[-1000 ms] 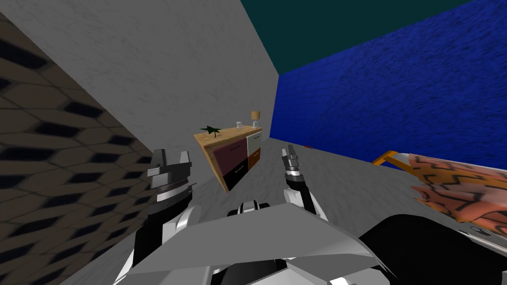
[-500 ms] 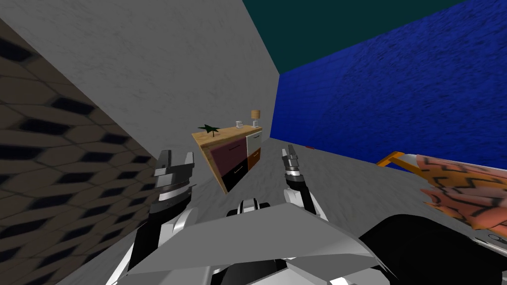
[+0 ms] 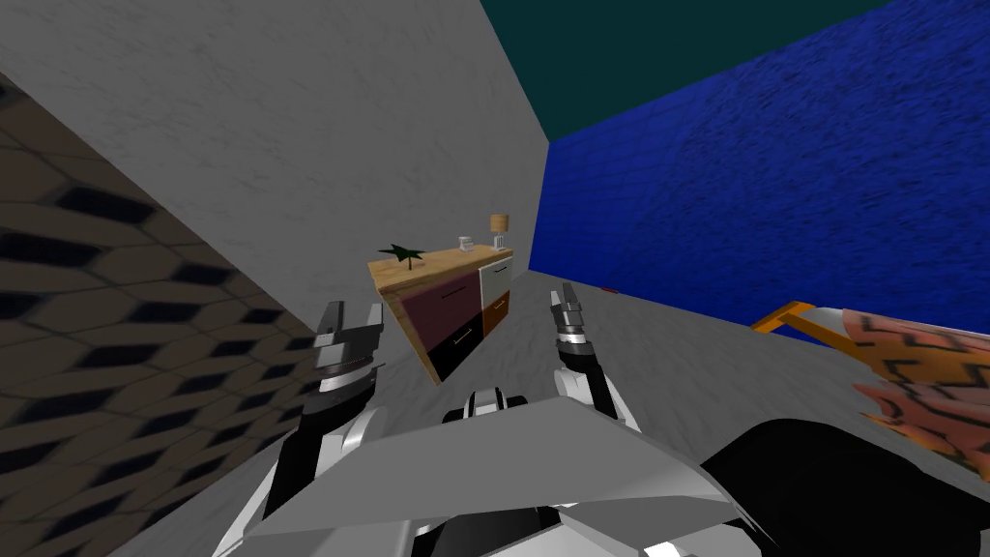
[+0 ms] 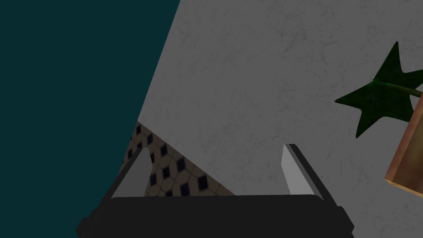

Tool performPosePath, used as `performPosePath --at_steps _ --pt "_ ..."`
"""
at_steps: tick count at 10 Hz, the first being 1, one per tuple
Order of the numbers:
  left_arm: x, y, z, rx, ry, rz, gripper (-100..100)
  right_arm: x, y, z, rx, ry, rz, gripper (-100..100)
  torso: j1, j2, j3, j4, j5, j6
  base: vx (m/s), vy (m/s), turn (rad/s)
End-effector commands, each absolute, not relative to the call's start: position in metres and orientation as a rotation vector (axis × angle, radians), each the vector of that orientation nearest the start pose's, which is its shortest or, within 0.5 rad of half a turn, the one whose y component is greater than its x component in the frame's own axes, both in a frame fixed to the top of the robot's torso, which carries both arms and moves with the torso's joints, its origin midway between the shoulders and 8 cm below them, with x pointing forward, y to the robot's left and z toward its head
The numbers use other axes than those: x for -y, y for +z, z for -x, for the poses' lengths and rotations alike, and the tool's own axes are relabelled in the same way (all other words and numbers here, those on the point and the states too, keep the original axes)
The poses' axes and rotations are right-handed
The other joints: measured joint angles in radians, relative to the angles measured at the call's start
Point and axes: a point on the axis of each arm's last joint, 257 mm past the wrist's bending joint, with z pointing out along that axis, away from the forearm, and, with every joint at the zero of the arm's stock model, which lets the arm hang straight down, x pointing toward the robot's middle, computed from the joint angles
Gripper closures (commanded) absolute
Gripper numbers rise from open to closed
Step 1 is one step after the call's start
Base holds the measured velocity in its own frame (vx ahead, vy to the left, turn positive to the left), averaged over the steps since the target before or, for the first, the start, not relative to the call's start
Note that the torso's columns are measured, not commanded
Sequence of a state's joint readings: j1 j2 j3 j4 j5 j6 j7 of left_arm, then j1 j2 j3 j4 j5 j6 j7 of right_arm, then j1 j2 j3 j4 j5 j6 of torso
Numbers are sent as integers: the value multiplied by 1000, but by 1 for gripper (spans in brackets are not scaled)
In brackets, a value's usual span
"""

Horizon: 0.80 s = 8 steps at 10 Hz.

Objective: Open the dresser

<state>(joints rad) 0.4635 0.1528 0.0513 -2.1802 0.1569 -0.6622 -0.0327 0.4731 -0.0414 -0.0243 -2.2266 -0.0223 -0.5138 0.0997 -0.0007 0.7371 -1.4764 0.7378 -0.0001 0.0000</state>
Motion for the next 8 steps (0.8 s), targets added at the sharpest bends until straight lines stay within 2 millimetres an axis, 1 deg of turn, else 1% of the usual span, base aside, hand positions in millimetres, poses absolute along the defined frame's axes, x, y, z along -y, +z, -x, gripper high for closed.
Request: performPosePath --at_steps 1,4,8 --pt "-312 9 -338 -565 -1366 590 -100 286 13 -353 -664 1206 -613 0 0 0 0 0 0 0 115 -87 38" --pt "-327 -13 -342 -548 -1386 636 -100 286 13 -353 -664 1206 -613 0 0 1 1 0 0 0 119 -101 41" --pt "-347 -42 -344 -509 -1409 704 -100 286 13 -353 -664 1206 -613 0 1 0 0 0 0 0 144 -88 46"
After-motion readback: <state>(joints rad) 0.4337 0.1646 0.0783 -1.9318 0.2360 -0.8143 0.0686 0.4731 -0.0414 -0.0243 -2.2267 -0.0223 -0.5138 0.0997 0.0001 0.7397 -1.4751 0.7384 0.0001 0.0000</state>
